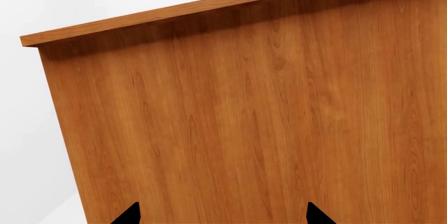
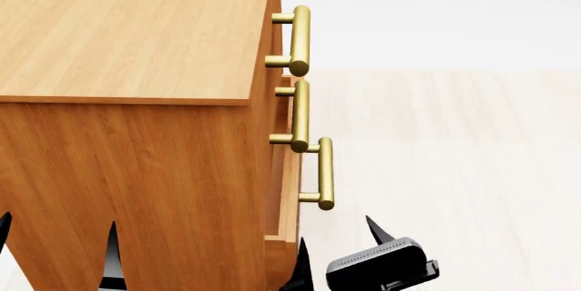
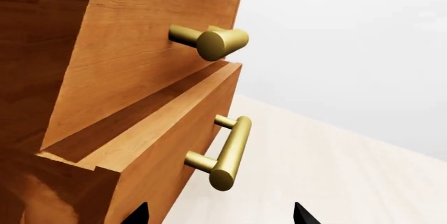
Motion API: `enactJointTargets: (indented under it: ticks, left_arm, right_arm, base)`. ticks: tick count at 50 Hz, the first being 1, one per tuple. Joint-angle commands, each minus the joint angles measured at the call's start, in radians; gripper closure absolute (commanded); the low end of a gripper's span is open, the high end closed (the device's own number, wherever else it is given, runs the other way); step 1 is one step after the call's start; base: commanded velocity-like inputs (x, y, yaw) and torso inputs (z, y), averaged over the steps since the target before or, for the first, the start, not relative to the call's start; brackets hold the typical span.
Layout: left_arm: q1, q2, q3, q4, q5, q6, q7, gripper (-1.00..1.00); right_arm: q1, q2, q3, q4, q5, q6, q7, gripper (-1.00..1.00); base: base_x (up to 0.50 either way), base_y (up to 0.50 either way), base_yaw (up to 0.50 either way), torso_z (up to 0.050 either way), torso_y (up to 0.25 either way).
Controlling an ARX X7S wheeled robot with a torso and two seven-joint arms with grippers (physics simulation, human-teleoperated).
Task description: Close the bottom drawer of the cabinet.
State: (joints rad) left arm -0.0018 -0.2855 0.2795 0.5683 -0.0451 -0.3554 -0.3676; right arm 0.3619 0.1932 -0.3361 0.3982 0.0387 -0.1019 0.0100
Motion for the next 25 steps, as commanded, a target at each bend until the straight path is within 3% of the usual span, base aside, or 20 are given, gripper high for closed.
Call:
enactJointTargets:
  ticks: [1, 25]
  left_arm:
    - [0.003, 0.016, -0.023, 0.008, -0.006, 0.003, 0.032, -1.00]
    - [0.002, 0.011, -0.011, -0.002, -0.011, 0.009, 0.022, -1.00]
  right_arm:
    - [-0.019, -0.021, -0.048, -0.091, -0.031, 0.050, -0.080, -1.00]
    - [-0.043, 0.060, -0.100, -0.336, 0.118, 0.196, -0.290, -1.00]
  base:
    - [0.00, 0.00, 0.00, 0.000, 0.000]
    - [0.00, 0.00, 0.00, 0.000, 0.000]
